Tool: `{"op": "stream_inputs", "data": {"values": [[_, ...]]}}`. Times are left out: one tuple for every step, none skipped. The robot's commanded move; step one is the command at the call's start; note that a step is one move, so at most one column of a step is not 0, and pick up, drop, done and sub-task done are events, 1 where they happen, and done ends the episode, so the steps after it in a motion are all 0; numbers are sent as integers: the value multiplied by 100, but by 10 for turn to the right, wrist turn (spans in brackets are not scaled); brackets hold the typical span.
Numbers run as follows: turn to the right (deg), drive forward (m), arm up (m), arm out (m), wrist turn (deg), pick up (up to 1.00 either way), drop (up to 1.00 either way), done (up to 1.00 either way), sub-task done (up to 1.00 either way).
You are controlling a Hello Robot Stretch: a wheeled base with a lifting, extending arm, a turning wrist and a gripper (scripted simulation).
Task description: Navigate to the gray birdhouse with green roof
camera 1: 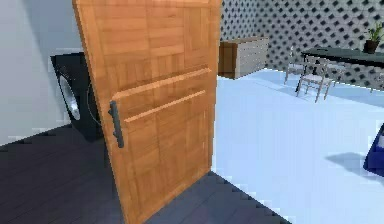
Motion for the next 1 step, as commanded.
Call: {"op": "stream_inputs", "data": {"values": [[330,0,0,0,0,0,0,0,0]]}}
